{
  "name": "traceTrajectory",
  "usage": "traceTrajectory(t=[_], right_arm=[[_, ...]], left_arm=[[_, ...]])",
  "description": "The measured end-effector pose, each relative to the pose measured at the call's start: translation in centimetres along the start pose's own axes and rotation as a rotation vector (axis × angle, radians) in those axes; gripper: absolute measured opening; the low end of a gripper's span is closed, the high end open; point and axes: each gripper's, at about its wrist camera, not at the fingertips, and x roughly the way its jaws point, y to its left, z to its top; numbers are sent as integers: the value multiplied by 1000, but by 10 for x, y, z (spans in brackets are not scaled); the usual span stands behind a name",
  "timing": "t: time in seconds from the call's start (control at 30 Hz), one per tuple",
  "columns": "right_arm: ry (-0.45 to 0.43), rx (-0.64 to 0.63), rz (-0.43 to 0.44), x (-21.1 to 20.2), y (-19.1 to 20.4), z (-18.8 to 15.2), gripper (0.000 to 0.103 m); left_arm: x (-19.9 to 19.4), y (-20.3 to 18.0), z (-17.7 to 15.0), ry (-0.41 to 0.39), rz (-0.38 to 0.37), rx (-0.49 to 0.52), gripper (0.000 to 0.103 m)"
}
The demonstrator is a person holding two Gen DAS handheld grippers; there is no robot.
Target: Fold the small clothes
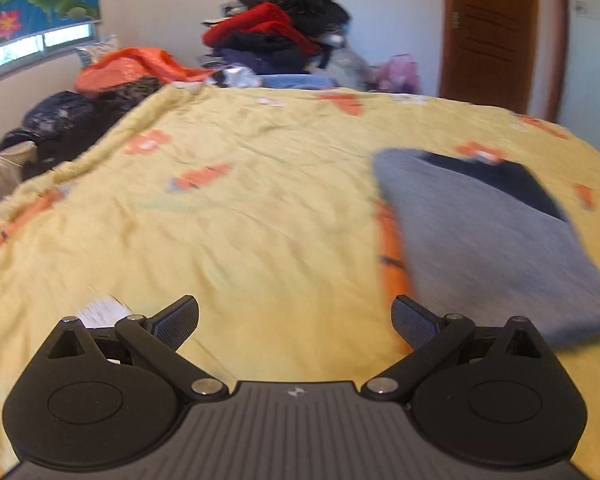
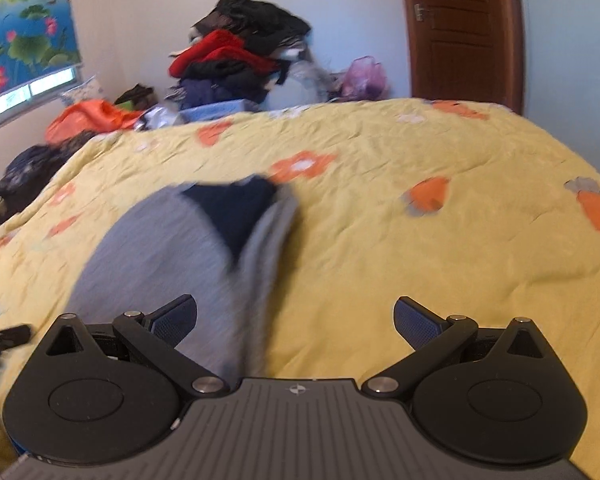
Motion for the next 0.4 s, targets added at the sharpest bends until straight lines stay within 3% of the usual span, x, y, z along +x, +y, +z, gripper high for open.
traceTrajectory(t=[0.17,0.27,0.33,0.4], right_arm=[[55,126,-184,73,-81,38,103],[101,249,-259,112,-131,49,103],[55,262,-316,122,-145,50,103],[84,239,-376,135,-150,51,103]], left_arm=[[78,71,50,9,154,-61,103],[118,110,73,37,195,-115,103],[139,131,80,60,218,-149,103],[160,145,81,116,236,-165,103]])
